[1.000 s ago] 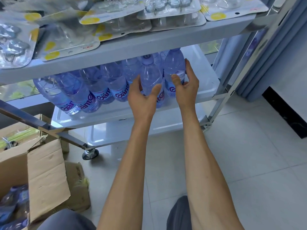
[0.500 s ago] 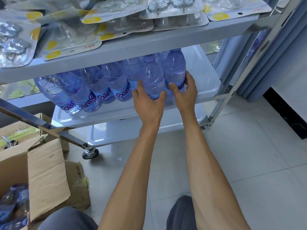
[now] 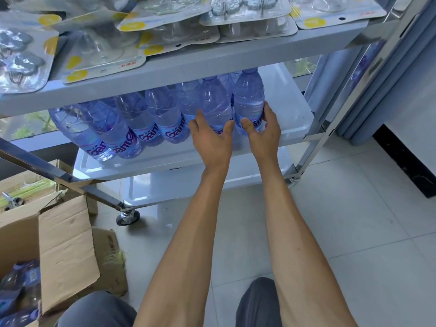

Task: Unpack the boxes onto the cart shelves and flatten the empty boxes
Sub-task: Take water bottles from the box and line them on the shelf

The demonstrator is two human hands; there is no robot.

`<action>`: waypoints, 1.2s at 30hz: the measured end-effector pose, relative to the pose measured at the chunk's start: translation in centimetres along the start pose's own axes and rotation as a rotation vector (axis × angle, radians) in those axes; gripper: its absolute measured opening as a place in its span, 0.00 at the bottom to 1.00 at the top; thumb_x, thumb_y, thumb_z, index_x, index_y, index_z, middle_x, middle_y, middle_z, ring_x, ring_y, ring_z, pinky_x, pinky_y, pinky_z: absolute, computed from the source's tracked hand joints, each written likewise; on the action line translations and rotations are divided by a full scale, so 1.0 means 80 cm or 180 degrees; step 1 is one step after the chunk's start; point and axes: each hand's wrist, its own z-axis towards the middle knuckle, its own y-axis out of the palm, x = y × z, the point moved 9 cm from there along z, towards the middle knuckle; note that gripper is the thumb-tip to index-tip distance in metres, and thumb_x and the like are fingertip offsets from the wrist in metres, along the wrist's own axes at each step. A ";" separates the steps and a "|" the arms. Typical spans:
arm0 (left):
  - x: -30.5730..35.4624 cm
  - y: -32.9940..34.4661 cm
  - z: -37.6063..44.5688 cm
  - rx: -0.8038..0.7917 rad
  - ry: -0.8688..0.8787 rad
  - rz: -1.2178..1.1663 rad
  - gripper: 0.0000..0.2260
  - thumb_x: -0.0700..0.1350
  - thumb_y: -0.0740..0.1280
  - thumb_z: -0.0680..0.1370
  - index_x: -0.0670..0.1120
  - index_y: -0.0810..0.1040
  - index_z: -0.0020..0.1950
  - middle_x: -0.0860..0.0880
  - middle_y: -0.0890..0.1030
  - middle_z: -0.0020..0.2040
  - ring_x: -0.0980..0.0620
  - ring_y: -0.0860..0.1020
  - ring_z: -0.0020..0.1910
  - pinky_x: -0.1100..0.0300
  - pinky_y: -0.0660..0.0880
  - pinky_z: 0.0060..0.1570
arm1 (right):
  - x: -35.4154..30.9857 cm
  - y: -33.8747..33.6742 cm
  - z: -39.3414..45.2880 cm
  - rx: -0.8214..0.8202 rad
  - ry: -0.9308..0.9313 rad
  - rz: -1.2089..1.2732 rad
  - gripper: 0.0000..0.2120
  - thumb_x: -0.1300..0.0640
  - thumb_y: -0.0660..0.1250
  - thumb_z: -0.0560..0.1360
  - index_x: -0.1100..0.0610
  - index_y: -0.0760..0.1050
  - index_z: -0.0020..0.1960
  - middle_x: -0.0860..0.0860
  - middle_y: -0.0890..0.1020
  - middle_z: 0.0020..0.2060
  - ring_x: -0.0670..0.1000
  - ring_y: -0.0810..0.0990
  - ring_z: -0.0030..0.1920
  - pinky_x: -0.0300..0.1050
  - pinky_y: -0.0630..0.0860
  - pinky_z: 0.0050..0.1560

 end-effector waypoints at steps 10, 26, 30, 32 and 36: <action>-0.025 0.002 0.002 0.0389 -0.0304 -0.0512 0.24 0.49 0.80 0.65 0.42 0.72 0.52 0.47 0.78 0.47 0.48 0.78 0.45 0.49 0.77 0.49 | 0.005 0.001 0.001 -0.0053 0.0024 -0.0085 0.29 0.53 0.73 0.76 0.58 0.68 0.73 0.52 0.77 0.67 0.49 0.76 0.65 0.45 0.74 0.66; -0.028 0.003 0.000 0.0290 0.0067 -0.0162 0.25 0.44 0.74 0.70 0.42 0.76 0.66 0.44 0.78 0.59 0.46 0.78 0.57 0.55 0.77 0.55 | 0.019 0.010 0.007 -0.0002 0.0181 -0.0200 0.33 0.65 0.76 0.68 0.59 0.68 0.69 0.53 0.78 0.63 0.50 0.78 0.61 0.47 0.78 0.62; -0.027 0.011 -0.006 0.0292 0.0034 -0.0129 0.24 0.44 0.73 0.71 0.41 0.76 0.66 0.43 0.76 0.61 0.45 0.76 0.61 0.62 0.71 0.56 | 0.020 0.010 0.011 0.0188 0.0176 -0.0255 0.32 0.65 0.77 0.65 0.59 0.71 0.67 0.52 0.80 0.60 0.50 0.79 0.59 0.41 0.78 0.59; -0.029 0.014 -0.006 0.0244 0.0011 -0.0128 0.23 0.45 0.73 0.72 0.40 0.76 0.66 0.43 0.76 0.61 0.45 0.76 0.61 0.61 0.72 0.57 | 0.018 0.012 0.014 0.0246 0.0160 -0.0269 0.31 0.65 0.77 0.66 0.59 0.71 0.66 0.51 0.80 0.60 0.48 0.79 0.58 0.33 0.76 0.56; -0.034 0.013 0.000 0.0125 -0.0019 -0.0057 0.23 0.45 0.75 0.73 0.40 0.76 0.66 0.42 0.76 0.60 0.44 0.77 0.59 0.52 0.75 0.59 | 0.018 0.016 0.016 0.0367 0.0227 -0.0298 0.30 0.65 0.77 0.67 0.58 0.70 0.67 0.50 0.80 0.59 0.44 0.77 0.56 0.27 0.73 0.53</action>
